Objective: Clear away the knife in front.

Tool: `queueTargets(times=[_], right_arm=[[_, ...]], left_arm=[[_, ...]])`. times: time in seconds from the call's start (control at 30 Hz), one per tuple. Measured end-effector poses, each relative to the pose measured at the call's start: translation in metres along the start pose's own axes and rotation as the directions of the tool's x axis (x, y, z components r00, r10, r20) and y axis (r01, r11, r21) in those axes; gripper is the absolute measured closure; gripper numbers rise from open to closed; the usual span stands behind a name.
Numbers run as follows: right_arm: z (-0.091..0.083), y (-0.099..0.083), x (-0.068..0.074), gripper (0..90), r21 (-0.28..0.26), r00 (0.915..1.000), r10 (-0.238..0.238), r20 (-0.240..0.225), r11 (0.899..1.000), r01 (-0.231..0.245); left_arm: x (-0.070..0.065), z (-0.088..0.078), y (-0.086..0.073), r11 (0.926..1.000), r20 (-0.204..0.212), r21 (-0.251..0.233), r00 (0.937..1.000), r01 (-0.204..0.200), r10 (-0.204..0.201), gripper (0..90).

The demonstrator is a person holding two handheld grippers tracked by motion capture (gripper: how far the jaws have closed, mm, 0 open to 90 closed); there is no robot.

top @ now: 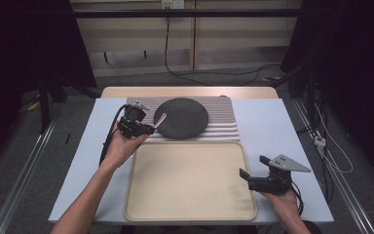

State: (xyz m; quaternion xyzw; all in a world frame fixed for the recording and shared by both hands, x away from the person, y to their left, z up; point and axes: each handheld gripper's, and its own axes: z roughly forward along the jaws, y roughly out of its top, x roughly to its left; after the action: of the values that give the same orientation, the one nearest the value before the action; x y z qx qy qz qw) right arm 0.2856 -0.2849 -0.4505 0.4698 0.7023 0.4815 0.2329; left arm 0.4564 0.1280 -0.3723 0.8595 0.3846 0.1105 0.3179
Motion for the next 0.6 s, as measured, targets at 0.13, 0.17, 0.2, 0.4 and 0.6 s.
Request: queueTargets(times=[0.13, 0.17, 0.2, 0.4, 0.6], right_arm=[[0.001, 0.001, 0.001, 6.0, -0.004, 0.9999, -0.008, -0.013, 1.000, 0.008], [0.002, 0.001, 0.001, 6.0, -0.005, 0.9998, -0.016, -0.015, 1.000, 0.016], [0.002, 0.001, 0.001, 6.0, -0.003, 0.9997, -0.018, -0.018, 1.000, 0.018], [0.000, 0.001, 0.001, 6.1, -0.006, 0.9995, -0.020, -0.022, 1.000, 0.020], [-0.001, 0.001, 0.002, 6.2, -0.007, 0.9995, -0.023, -0.020, 1.000, 0.023]], left_arm=[[-0.009, -0.002, -0.007, 1.0000, -0.002, 0.002, 1.0000, 0.006, -0.006, 79.9], [-0.011, -0.004, -0.009, 1.0000, -0.001, 0.003, 1.0000, 0.003, -0.003, 79.8], [-0.013, -0.005, -0.011, 0.9999, 0.001, 0.011, 1.0000, -0.005, 0.005, 79.9], [-0.027, -0.006, -0.022, 0.9992, 0.010, 0.038, 0.9999, -0.014, 0.014, 79.9], [-0.042, -0.002, -0.031, 0.9974, 0.013, 0.067, 0.9996, -0.026, 0.026, 79.8]])
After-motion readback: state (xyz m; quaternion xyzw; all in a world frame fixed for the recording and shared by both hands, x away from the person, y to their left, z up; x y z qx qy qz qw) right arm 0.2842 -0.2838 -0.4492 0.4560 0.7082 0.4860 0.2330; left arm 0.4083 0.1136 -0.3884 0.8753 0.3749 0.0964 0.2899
